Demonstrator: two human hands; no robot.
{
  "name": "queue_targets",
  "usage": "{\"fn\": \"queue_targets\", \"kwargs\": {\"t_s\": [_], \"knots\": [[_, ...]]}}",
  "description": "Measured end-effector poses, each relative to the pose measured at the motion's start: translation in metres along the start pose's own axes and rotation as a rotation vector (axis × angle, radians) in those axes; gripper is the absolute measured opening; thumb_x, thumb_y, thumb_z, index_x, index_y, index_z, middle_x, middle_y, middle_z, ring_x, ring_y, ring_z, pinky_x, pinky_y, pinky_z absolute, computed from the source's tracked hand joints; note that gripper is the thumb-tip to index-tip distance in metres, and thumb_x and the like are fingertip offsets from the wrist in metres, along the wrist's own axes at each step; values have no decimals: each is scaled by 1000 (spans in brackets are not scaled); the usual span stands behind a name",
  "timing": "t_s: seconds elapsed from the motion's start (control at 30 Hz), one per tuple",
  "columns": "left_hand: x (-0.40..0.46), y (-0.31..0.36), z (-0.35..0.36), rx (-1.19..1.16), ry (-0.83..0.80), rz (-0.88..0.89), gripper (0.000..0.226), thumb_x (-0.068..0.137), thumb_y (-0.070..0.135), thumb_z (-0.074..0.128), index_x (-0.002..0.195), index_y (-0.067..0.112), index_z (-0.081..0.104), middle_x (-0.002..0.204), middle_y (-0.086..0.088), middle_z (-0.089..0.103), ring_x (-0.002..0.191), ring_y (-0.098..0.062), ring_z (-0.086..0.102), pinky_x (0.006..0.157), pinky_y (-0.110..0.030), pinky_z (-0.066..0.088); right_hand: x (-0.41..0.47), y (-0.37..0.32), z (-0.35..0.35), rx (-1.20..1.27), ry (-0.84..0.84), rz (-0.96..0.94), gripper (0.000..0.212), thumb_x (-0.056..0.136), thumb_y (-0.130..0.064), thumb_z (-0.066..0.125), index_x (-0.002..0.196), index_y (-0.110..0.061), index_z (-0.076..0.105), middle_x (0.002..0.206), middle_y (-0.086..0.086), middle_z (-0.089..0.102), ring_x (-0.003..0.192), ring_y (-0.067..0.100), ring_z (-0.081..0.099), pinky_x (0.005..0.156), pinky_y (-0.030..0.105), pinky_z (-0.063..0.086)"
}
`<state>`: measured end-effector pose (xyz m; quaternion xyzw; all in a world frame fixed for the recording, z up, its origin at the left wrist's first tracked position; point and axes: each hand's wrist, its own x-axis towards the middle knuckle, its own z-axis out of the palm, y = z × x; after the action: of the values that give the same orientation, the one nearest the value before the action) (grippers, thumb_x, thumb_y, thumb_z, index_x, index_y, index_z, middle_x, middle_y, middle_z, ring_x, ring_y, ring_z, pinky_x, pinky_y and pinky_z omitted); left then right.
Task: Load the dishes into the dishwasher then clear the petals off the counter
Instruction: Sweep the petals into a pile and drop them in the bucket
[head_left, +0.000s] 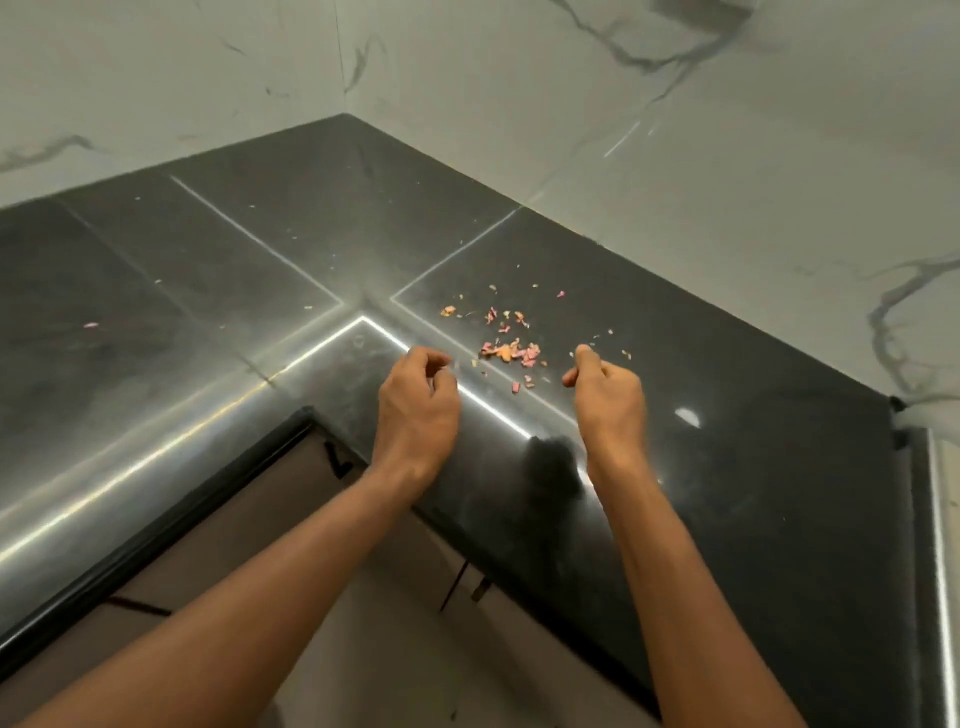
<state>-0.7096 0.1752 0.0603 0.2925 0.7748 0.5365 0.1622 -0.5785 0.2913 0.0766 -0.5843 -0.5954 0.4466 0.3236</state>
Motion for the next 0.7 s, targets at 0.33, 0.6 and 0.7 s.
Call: {"fn": "queue_targets", "kwargs": {"t_s": [0.33,0.6,0.7], "knots": [[68,-46,70,813,-39,173,62,104,41,29,154,4,28,161,-21,27,153,-33,17,126,-50,12,61,11,48,-91,-280,-466,35,105,-21,43,128,-21,69,136,-2,59,123,0,54,105,18,42],[68,-43,69,869,-61,171,56,106,34,27,153,4,34,162,-21,27,153,-32,19,125,-52,17,103,36,0,-359,-35,-297,54,107,-43,41,156,-22,42,161,10,40,154,21,27,125,43,22],[69,-43,69,861,-53,166,56,105,31,23,152,5,36,162,-20,29,153,-31,20,125,-51,18,120,60,-22,-779,23,-196,91,99,-73,25,164,-10,14,171,18,2,159,28,-8,128,52,-1]]}}
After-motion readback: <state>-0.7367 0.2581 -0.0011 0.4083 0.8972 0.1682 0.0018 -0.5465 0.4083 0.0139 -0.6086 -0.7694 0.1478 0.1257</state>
